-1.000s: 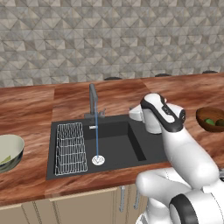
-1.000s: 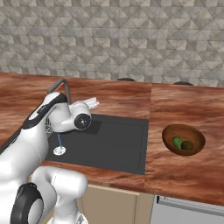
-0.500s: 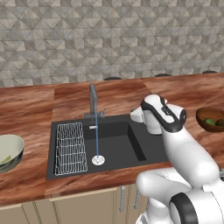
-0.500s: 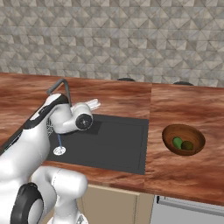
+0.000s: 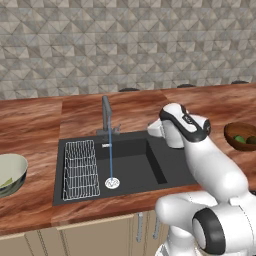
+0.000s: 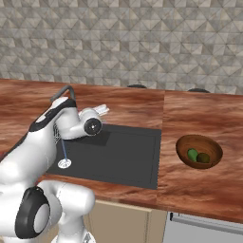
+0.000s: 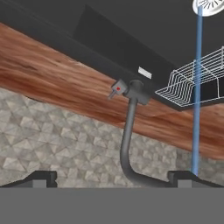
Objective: Pick the avocados from the sink and place them in one bowl. Place the lemon wedge in the other bowl. Then turn off the sink faucet.
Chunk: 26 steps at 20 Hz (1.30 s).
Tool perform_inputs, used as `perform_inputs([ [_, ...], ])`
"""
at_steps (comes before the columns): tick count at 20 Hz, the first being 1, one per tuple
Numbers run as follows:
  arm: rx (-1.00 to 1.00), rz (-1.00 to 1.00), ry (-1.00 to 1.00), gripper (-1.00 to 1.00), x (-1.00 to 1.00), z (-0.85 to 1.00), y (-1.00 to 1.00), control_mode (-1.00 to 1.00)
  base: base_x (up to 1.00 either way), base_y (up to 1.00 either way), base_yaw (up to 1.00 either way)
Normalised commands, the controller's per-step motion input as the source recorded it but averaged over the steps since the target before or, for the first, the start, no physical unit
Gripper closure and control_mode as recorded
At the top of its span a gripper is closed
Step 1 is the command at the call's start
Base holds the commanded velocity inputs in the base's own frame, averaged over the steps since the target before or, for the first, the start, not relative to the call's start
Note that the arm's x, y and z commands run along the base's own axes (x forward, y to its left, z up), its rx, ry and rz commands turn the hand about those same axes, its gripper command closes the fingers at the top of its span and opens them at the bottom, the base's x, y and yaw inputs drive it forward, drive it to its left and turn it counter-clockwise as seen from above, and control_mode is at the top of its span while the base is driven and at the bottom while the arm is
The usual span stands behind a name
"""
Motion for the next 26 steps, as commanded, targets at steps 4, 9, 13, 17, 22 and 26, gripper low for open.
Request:
perform_inputs([
  [4, 0.00, 0.10, 0.00, -1.00, 0.24, -0.19, 0.14, -1.00, 0.00, 0.00, 0.00],
  [9, 0.00, 0.11, 0.00, -1.00, 0.15, -0.32, 0.13, -1.00, 0.00, 0.00, 0.00],
  [13, 0.00, 0.09, 0.00, -1.00, 0.04, -0.23, 0.04, -1.00, 0.00, 0.00, 0.00],
  [17, 0.00, 0.01, -0.01, -1.00, 0.00, 0.01, 0.00, -1.00, 0.00, 0.00, 0.00],
  [22, 0.00, 0.00, 0.01, -1.00, 0.00, 0.18, 0.00, -1.00, 0.00, 0.00, 0.00],
  [26, 0.00, 0.00, 0.04, -1.00, 0.09, 0.01, 0.07, -1.00, 0.00, 0.00, 0.00],
])
